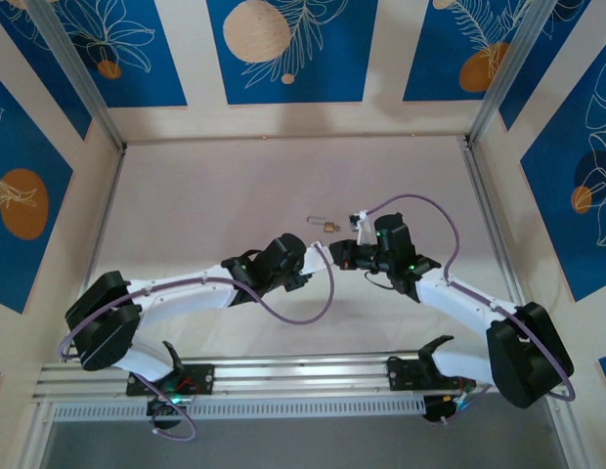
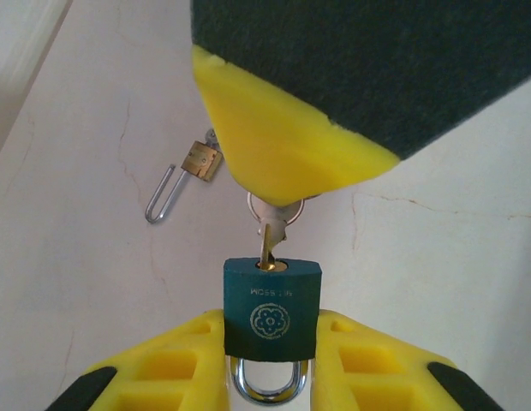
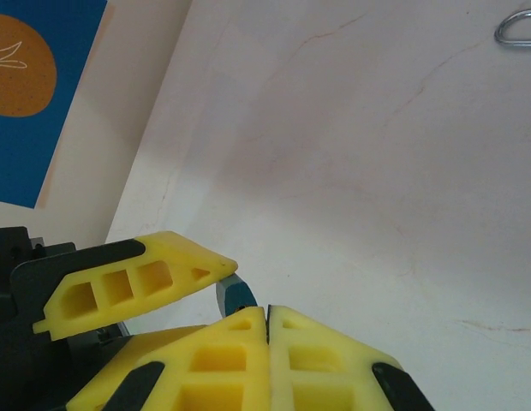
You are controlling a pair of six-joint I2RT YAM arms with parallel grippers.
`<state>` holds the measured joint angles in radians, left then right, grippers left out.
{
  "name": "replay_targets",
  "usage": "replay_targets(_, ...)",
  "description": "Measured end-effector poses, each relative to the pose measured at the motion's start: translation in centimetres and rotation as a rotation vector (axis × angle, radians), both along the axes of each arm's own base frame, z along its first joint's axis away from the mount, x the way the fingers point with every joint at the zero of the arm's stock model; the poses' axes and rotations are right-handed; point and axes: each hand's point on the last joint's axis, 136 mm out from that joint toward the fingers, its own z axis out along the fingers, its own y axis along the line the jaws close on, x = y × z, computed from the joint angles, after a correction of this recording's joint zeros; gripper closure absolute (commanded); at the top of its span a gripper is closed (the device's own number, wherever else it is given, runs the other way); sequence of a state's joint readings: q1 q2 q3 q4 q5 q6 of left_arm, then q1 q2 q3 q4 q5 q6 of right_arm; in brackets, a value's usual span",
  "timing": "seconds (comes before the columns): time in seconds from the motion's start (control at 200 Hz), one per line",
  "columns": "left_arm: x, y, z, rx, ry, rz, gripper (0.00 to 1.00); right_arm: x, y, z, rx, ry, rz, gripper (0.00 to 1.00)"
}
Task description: Unlock with the key
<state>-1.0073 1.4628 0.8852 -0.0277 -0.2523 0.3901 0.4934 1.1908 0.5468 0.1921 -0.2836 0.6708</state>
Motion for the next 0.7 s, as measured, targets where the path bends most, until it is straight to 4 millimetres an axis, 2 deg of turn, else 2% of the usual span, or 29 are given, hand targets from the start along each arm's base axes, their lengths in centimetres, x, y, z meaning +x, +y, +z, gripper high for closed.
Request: replay_targets(0.7,-0.3,0.1,-0.7,0.026,0.041,-0.019,0.77,-0.2,1.2,-0.9,0.039,0.029,0.074,1.0)
